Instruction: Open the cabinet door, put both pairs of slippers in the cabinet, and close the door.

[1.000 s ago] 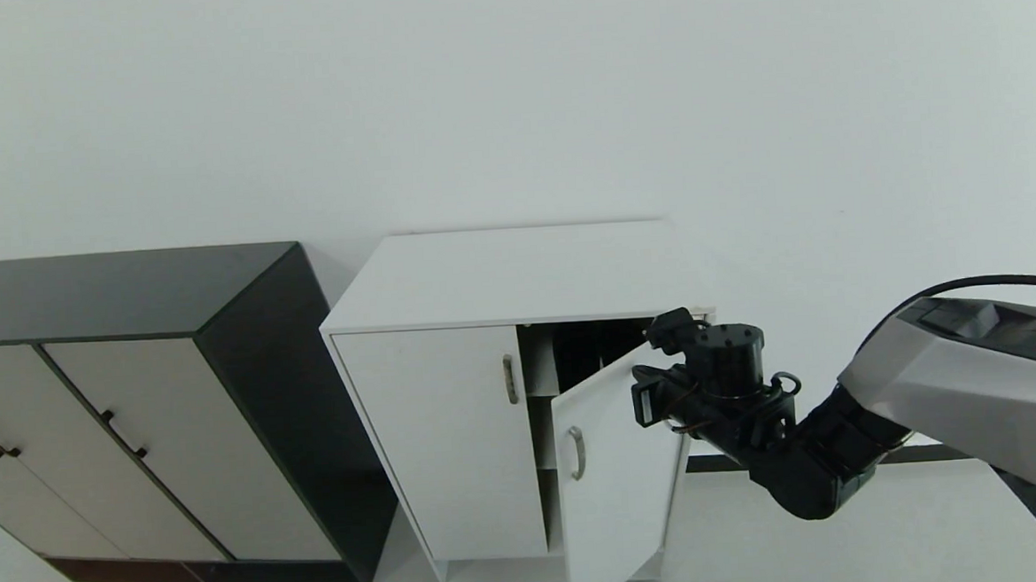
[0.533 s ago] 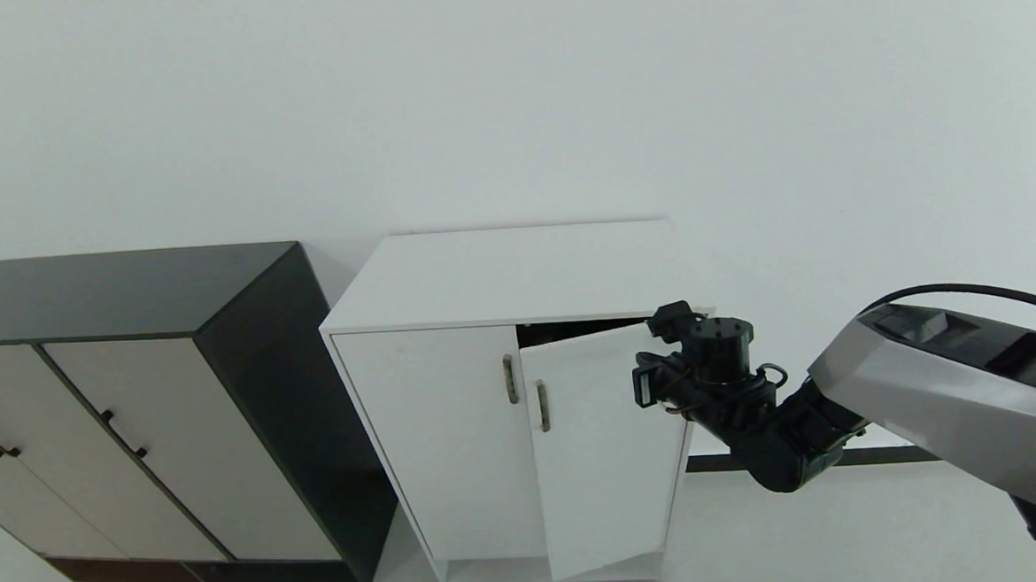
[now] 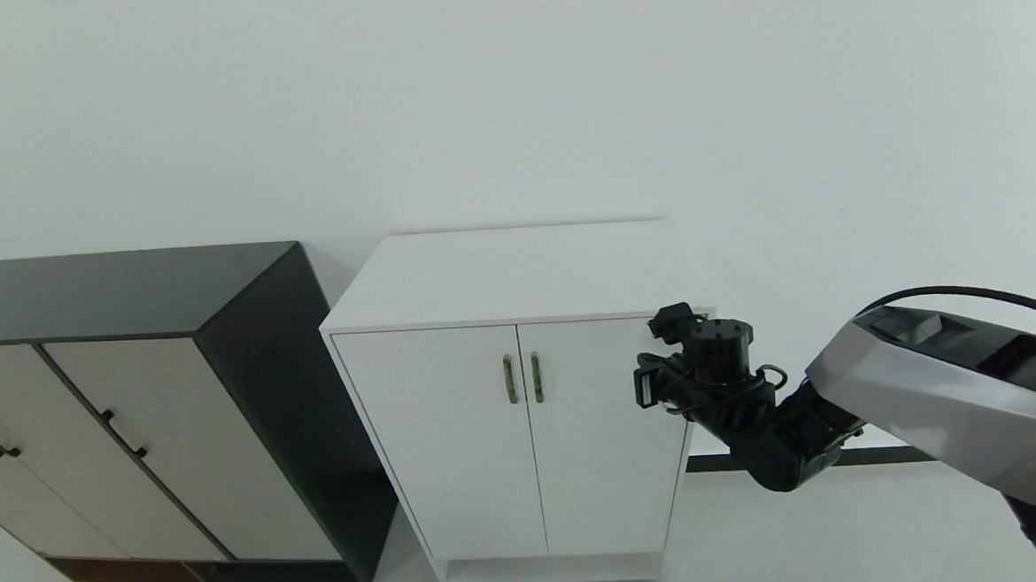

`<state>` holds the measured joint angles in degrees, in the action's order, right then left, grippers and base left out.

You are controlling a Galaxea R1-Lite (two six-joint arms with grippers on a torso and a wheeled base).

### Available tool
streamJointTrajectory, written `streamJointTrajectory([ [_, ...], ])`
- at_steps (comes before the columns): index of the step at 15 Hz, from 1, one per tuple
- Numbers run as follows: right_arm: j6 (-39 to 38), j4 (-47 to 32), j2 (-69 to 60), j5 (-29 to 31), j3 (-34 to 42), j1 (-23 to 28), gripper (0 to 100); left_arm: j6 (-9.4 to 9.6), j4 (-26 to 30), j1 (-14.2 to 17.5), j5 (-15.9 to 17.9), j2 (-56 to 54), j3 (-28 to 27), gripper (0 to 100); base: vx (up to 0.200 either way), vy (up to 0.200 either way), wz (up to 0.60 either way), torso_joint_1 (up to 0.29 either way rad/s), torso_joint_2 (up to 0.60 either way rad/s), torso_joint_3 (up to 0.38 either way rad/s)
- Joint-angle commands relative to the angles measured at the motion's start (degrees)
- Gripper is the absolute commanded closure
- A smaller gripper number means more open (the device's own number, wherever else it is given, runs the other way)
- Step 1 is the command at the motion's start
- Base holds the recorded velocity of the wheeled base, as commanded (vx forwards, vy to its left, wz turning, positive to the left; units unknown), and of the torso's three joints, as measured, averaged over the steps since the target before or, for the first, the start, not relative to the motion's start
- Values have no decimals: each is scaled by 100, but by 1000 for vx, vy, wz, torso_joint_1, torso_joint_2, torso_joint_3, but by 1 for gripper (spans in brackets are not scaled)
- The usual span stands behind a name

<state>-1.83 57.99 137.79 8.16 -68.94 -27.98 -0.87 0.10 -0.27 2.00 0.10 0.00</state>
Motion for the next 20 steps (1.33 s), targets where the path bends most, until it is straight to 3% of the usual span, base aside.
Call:
streamJointTrajectory([
  [1, -2, 19, -7, 2, 47, -6, 100, -1, -1, 0, 2, -1, 0, 100, 0, 0, 0, 0, 0, 0],
  [4, -2, 151, -182, 2, 364, -32, 100, -1, -1, 0, 2, -1, 0, 100, 0, 0, 0, 0, 0, 0],
  [14, 25, 845, -3461, 55, 4486, -155, 100, 7, -1, 0, 2, -1, 0, 100, 0, 0, 0, 0, 0, 0],
  [20, 60, 881, -5359, 591, 6569, 258, 100, 16, -1, 0, -7, -1, 0, 100, 0, 0, 0, 0, 0, 0],
])
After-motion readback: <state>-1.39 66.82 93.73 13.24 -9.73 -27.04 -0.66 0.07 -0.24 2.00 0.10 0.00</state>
